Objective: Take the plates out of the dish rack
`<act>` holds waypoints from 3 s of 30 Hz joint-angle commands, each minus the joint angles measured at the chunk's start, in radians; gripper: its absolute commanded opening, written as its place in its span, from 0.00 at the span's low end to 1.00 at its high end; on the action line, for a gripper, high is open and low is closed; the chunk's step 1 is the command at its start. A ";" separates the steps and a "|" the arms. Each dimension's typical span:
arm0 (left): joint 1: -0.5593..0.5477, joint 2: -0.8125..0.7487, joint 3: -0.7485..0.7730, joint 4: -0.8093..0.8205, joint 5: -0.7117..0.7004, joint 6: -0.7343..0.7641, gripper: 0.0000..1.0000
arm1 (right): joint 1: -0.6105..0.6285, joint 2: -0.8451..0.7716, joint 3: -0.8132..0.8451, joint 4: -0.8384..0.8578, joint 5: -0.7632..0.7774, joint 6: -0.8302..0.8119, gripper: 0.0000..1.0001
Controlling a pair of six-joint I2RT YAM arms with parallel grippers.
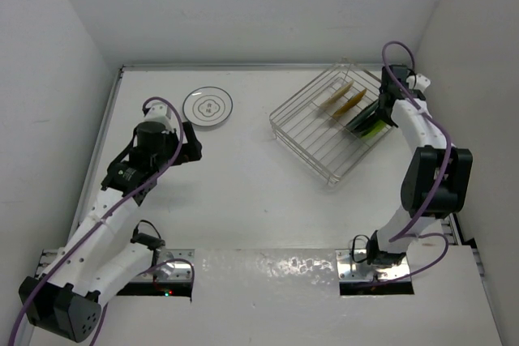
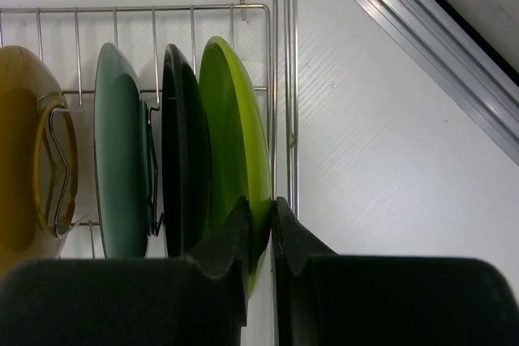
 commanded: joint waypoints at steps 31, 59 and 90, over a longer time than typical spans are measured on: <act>-0.004 0.353 0.234 0.628 0.693 -0.458 1.00 | 0.180 -0.269 0.194 0.134 -0.866 -0.241 0.00; -0.016 0.336 -0.146 0.496 0.230 -0.477 0.00 | 0.382 -0.355 -0.173 0.202 -0.501 -0.085 0.99; -0.034 -0.021 0.056 -0.031 -0.017 -0.114 1.00 | 0.019 -0.055 0.160 -0.138 -0.071 -0.163 0.41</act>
